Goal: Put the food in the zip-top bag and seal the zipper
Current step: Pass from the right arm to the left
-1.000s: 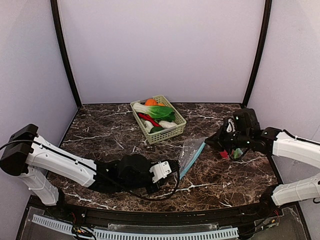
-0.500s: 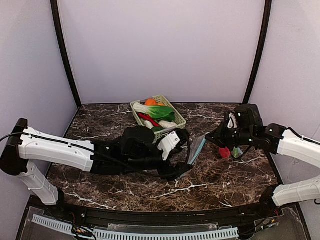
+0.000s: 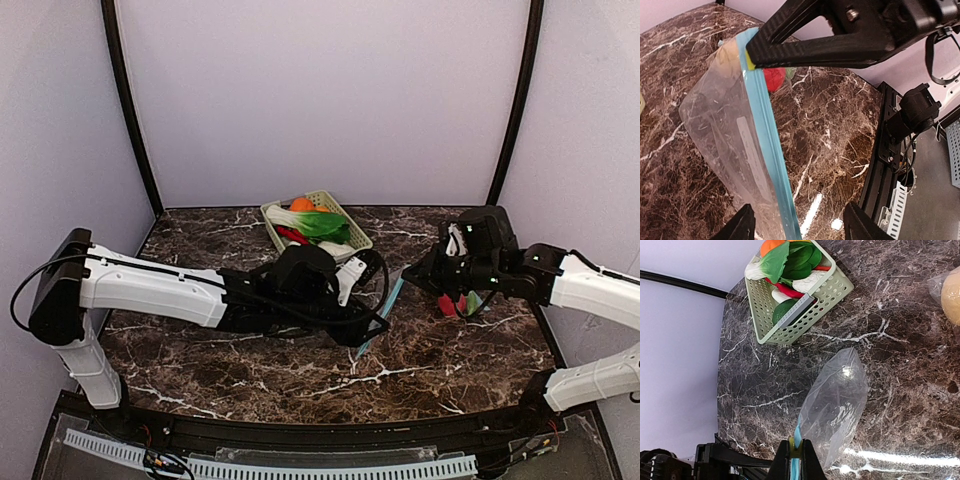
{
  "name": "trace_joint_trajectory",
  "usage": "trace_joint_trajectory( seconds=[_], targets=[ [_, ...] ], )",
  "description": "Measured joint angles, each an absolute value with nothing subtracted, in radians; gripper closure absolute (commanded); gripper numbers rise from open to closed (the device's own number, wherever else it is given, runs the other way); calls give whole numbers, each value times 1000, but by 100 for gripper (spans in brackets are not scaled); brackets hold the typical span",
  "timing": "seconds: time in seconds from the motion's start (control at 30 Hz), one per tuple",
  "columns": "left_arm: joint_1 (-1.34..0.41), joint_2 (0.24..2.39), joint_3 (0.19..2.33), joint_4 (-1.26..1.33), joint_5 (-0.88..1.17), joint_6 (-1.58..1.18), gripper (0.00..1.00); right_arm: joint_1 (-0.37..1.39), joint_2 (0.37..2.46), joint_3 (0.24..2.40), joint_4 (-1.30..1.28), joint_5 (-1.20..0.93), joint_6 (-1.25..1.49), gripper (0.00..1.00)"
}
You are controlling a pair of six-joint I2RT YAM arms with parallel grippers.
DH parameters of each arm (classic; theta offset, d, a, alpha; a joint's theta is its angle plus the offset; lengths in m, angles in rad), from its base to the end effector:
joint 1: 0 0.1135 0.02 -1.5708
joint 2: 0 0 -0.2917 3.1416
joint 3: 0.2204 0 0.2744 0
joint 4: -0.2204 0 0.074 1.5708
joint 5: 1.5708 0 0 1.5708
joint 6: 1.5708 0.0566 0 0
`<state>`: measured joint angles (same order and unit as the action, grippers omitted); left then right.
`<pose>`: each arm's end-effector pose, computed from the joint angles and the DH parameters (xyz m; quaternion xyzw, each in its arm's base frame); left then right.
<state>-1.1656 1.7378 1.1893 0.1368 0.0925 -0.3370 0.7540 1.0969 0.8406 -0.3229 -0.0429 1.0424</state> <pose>0.1717 -0.4135 0.2606 0.3596 0.7549 -0.4017 0.3734 0.1954 0.1868 0.2917 0.1163 0.8717 0.3838 0.2816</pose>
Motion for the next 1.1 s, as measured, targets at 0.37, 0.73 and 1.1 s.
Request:
trace_joint_trajectory(
  seconds=[0.37,0.73,1.1],
  targets=[
    [-1143,1768,1195,115,94,-372,63,762,1111,855,-325,-39,1029,99],
    [-1140,1792,1211,109,88,-374,76,772,1123,861,-331,-40,1025,99],
    [-1140,1810,1246,76,65,-363,92,785,1147,875,-331,-39,1025,99]
  ],
)
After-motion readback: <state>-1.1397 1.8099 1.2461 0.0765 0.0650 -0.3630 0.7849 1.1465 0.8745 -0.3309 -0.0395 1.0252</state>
